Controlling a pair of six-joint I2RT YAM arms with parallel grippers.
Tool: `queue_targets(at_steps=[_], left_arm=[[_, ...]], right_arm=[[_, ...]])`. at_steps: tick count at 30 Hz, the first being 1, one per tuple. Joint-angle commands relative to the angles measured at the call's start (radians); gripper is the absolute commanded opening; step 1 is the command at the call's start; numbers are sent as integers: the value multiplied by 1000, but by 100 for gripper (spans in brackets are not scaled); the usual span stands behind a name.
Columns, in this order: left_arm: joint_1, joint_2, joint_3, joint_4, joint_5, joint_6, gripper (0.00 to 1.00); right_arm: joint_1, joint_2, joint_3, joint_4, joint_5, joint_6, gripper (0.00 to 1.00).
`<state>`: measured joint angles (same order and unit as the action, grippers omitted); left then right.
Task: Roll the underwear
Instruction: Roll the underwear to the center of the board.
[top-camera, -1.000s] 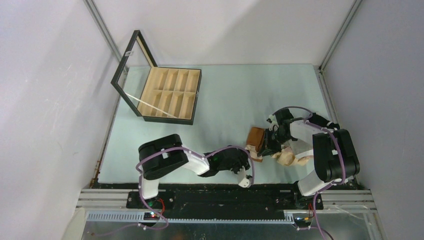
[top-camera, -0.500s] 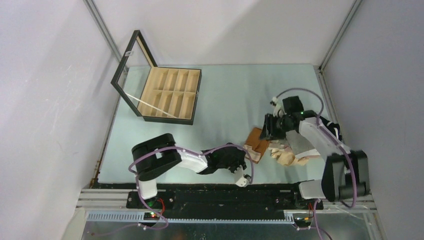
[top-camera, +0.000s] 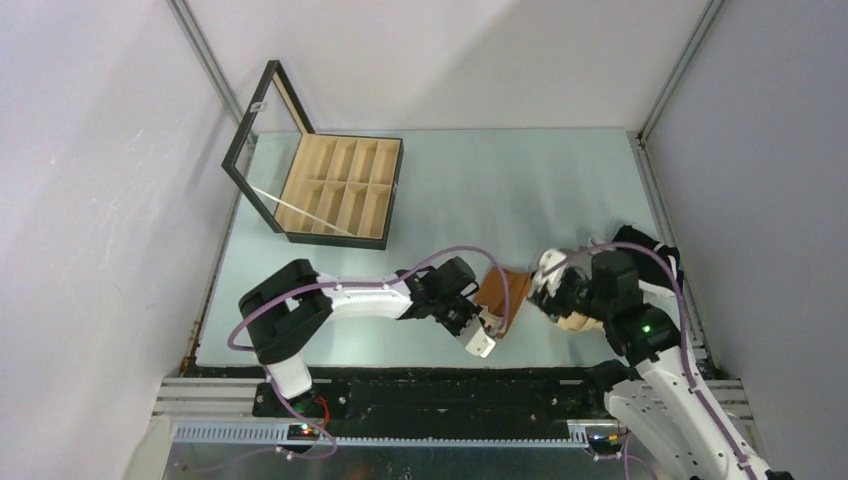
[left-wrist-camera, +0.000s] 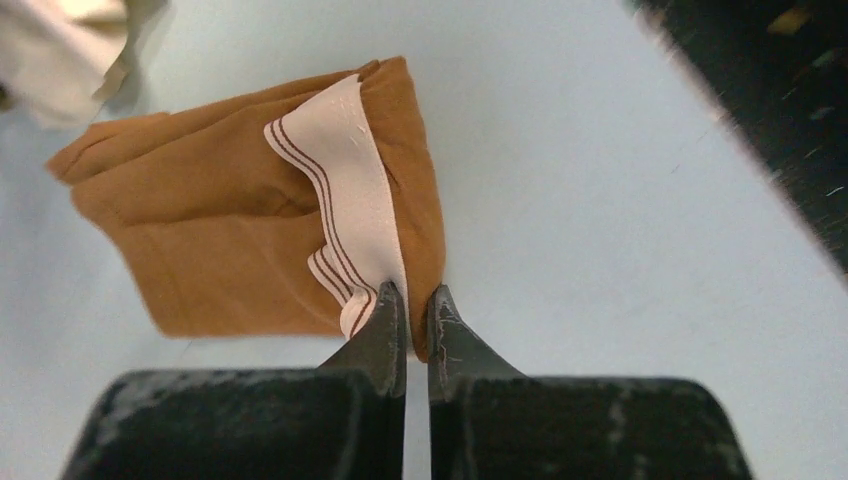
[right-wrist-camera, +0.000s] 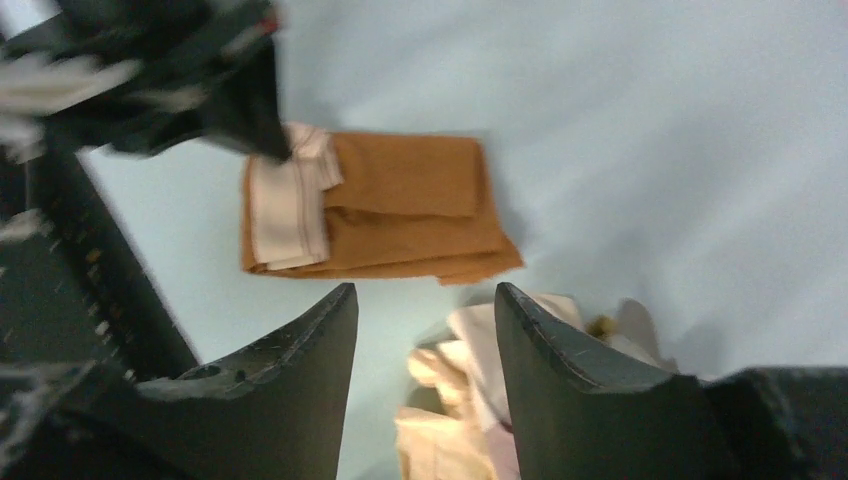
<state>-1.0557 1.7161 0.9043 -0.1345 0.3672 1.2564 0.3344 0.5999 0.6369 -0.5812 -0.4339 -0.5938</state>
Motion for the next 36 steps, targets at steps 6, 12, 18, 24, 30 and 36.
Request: queue_targets(at_steps=[6, 12, 18, 24, 30, 36], left_arm=[[-5, 199, 278, -438, 441, -208, 0], [33, 295, 382, -465, 546, -357, 0], [47, 334, 409, -349, 580, -530, 0], [56, 343, 413, -284, 607, -614, 0], [81, 355, 420, -292, 627, -622, 0], [117, 357, 429, -298, 636, -654, 0]], right_arm=[[364, -161, -160, -105, 82, -326, 55], [448, -171, -177, -141, 40, -382, 58], [492, -85, -194, -147, 26, -424, 60], [562, 56, -232, 12, 185, -370, 59], [632, 168, -256, 133, 325, -330, 51], [639, 267, -256, 202, 356, -344, 19]])
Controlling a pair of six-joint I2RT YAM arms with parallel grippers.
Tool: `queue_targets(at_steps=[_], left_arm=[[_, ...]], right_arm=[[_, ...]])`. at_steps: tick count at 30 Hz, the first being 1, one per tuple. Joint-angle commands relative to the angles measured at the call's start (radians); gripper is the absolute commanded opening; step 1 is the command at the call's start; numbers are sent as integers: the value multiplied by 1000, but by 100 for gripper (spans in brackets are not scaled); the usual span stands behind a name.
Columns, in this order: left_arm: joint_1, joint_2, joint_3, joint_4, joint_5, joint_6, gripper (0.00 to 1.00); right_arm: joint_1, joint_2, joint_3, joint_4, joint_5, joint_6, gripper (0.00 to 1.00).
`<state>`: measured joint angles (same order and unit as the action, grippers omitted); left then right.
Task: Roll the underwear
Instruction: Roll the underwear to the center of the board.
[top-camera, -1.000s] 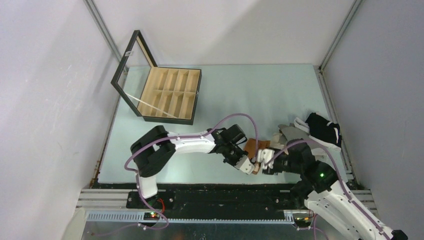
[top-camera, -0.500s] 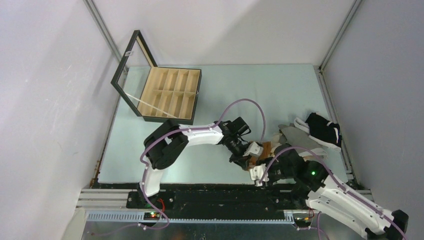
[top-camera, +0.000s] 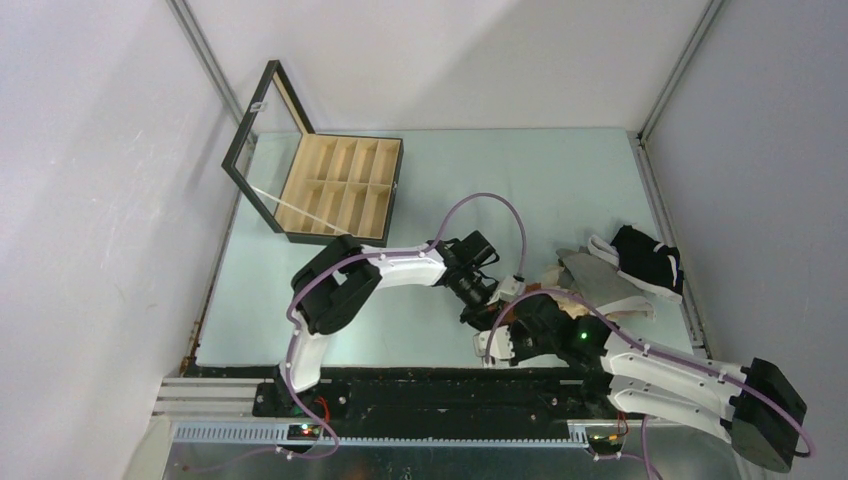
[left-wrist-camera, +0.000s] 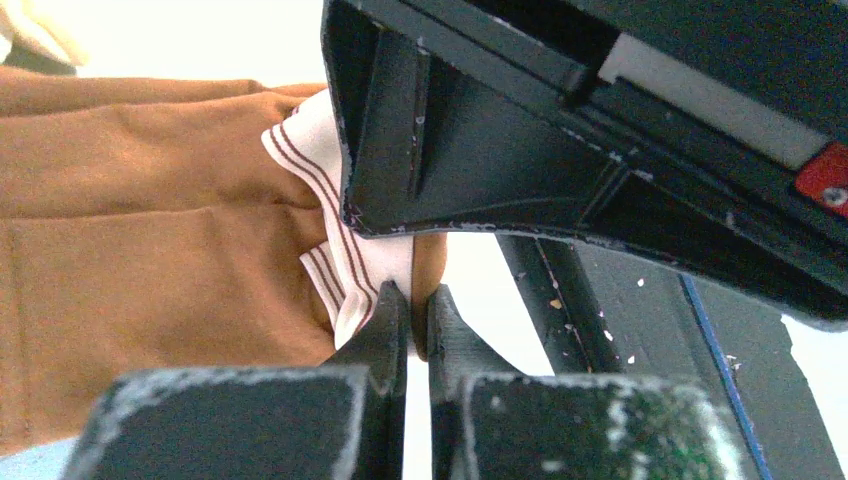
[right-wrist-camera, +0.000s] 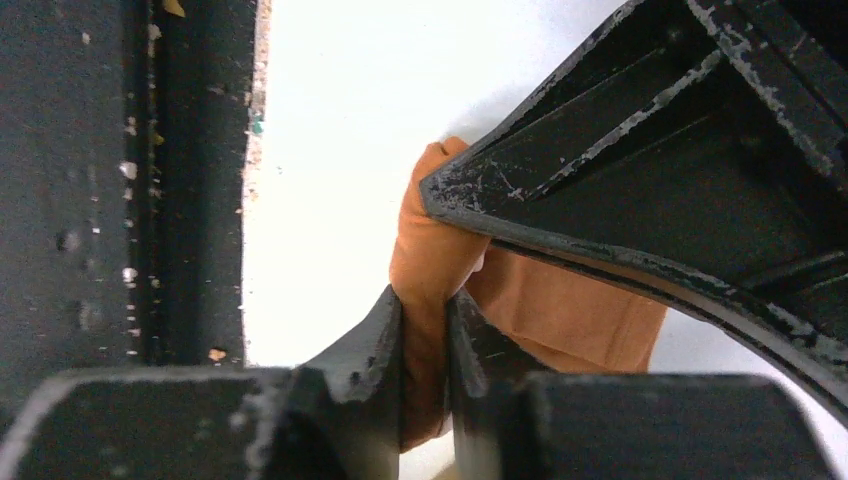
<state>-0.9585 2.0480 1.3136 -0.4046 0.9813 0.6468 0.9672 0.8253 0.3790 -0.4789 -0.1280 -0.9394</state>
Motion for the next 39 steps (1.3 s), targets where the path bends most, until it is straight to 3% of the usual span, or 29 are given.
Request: queue_targets(at_steps=[1, 4, 9, 14, 21, 32, 39], left_arm=[[24, 22, 16, -24, 23, -58, 0], [56, -7, -9, -5, 29, -96, 0], [104, -113, -120, 39, 14, -138, 0], [187, -235, -185, -23, -10, -112, 0], [250, -345, -261, -63, -132, -87, 0], [250, -145, -161, -17, -54, -284, 0], [254, -51, -113, 7, 15, -429, 0]], right_arm=[[7, 58, 2, 115, 39, -6, 15], [7, 117, 12, 205, 14, -61, 0], [1, 284, 88, 325, -40, -134, 0], [-24, 402, 157, 435, -117, -228, 0], [-65, 537, 293, 489, -170, -318, 0], [-101, 538, 374, -37, -234, -187, 0], [-199, 651, 447, -190, -340, -126, 0]])
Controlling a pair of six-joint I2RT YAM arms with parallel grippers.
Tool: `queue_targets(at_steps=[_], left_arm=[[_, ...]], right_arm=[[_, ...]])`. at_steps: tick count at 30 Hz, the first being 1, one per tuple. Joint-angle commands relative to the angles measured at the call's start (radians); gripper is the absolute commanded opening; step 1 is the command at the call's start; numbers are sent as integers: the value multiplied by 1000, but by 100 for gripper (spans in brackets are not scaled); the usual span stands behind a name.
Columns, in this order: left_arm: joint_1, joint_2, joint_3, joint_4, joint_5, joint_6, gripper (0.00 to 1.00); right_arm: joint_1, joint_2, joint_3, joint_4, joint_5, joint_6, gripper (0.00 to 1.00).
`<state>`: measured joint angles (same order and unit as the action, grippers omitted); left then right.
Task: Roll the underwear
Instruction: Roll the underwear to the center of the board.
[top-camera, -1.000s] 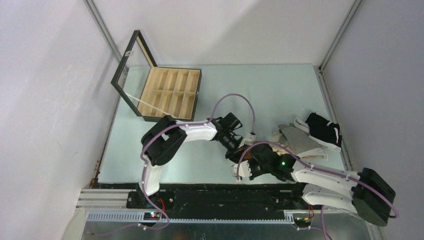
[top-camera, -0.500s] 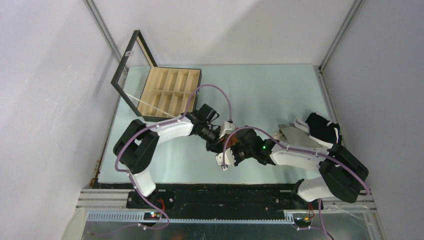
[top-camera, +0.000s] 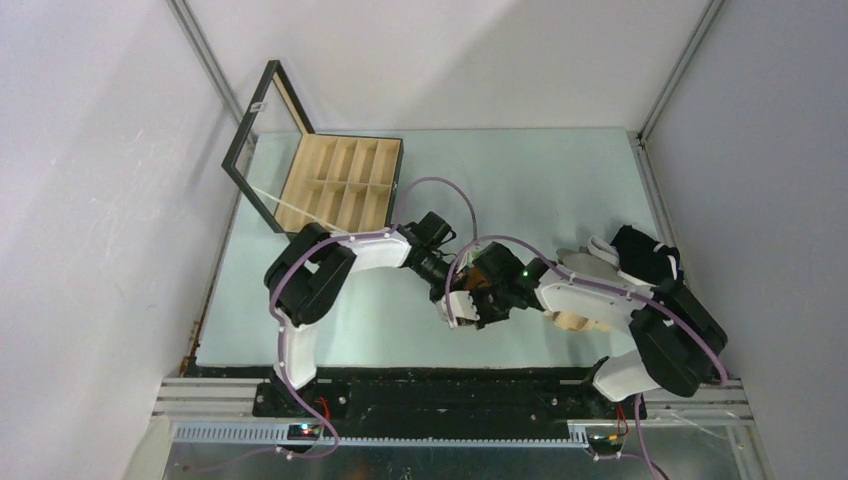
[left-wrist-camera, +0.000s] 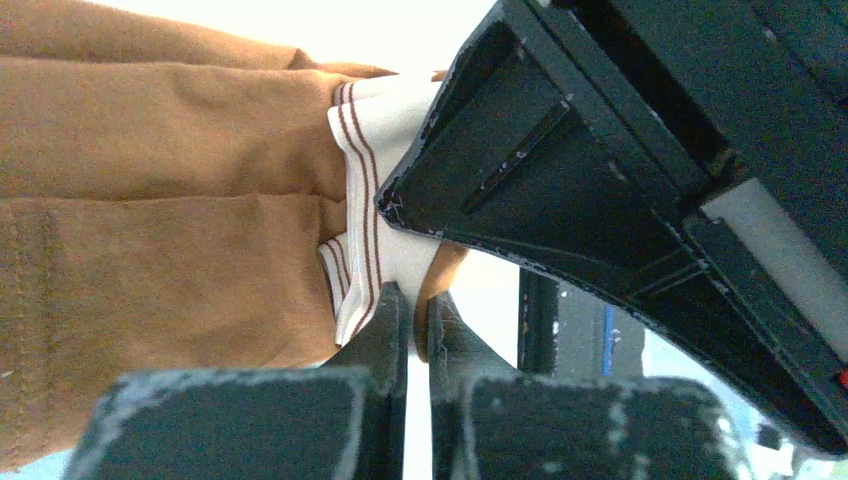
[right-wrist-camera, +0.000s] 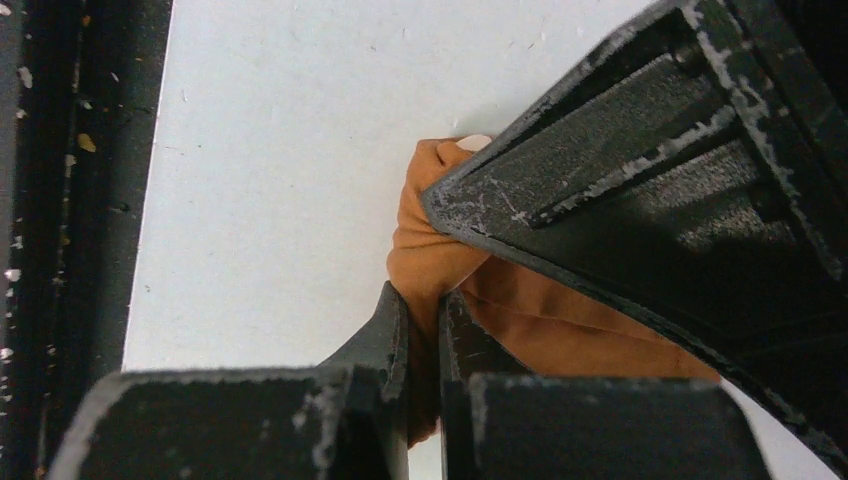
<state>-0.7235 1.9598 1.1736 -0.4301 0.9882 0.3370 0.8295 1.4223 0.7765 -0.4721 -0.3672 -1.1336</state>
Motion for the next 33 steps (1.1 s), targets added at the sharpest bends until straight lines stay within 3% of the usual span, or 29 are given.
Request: queue_targets(at_steps=[1, 15, 19, 25, 28, 32, 33], left_arm=[[20, 42, 29, 40, 12, -136, 0], [112, 194, 177, 75, 79, -389, 0], [157, 202, 179, 106, 91, -447, 11], [218, 121, 163, 59, 52, -390, 34], [240, 39, 110, 49, 3, -353, 36], [247, -126, -75, 211, -105, -384, 40], [246, -160, -113, 304, -152, -407, 46]], right_arm=[[-76, 77, 57, -214, -125, 86, 0], [-356, 479, 394, -465, -303, 244, 0], [-386, 626, 518, -557, -300, 299, 0], [-375, 785, 706, -699, -259, 351, 0], [-367, 872, 825, -773, -248, 370, 0], [-365, 949, 903, -839, -221, 399, 0], [-365, 950, 903, -832, -204, 406, 0]])
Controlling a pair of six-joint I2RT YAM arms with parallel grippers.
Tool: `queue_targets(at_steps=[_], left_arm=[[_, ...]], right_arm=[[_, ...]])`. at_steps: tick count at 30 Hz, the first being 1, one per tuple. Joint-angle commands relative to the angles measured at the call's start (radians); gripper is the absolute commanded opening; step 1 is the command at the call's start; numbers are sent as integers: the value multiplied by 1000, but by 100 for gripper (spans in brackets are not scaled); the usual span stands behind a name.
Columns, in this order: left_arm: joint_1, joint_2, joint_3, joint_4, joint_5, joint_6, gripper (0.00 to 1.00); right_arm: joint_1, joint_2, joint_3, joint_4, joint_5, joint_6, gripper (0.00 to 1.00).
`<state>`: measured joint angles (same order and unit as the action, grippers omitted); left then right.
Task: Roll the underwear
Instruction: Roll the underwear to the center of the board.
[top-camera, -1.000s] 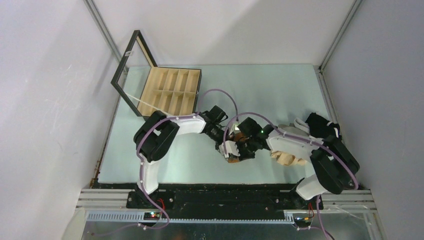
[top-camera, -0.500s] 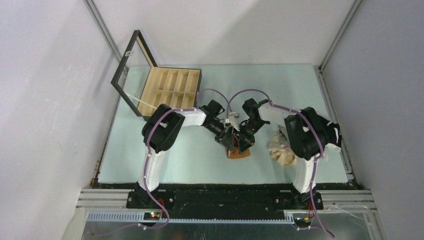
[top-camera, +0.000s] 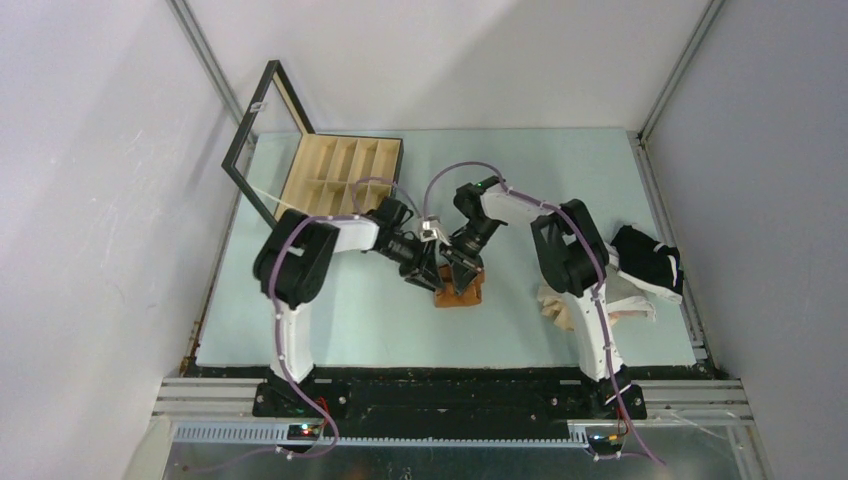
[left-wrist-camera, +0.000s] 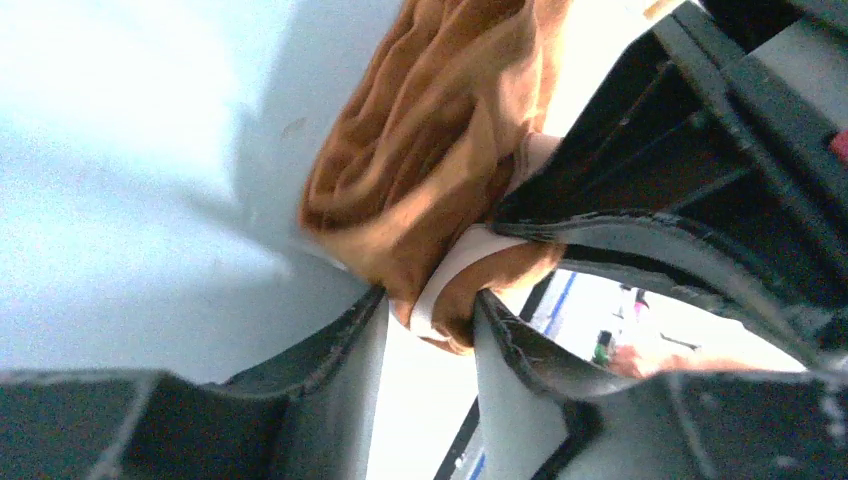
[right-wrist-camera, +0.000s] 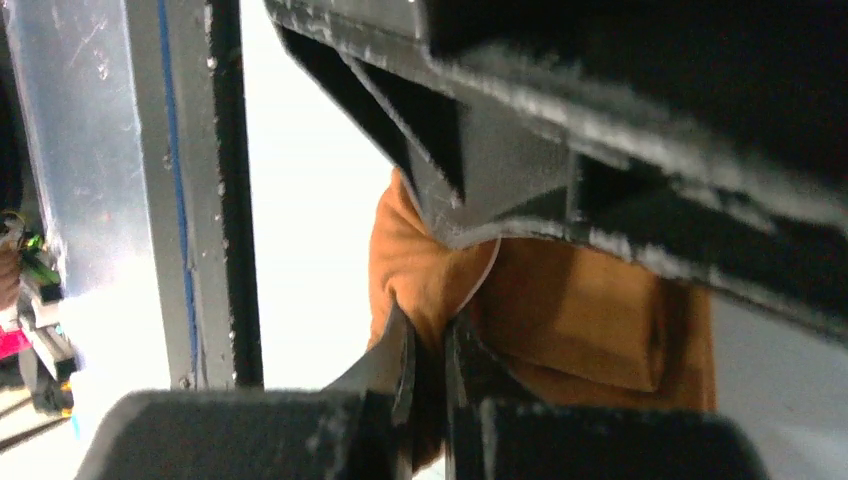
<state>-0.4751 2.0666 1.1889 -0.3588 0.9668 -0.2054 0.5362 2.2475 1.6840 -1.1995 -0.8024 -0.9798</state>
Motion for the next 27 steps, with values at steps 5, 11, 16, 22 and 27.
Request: queue_targets(at_steps=[5, 11, 16, 22, 27], left_arm=[[-50, -438, -307, 399, -275, 157, 51], [-99, -479, -348, 462, -361, 202, 60], [-268, -590, -448, 459, -480, 569, 60], [-410, -631, -601, 722, -592, 946, 63], [-451, -587, -606, 746, -560, 1143, 62]], right_arm=[[-73, 131, -17, -76, 270, 306, 0], [-63, 139, -18, -53, 309, 363, 0], [-55, 163, 7, -60, 327, 397, 0], [-46, 236, 101, -116, 318, 439, 0], [-32, 269, 122, -125, 309, 456, 0]])
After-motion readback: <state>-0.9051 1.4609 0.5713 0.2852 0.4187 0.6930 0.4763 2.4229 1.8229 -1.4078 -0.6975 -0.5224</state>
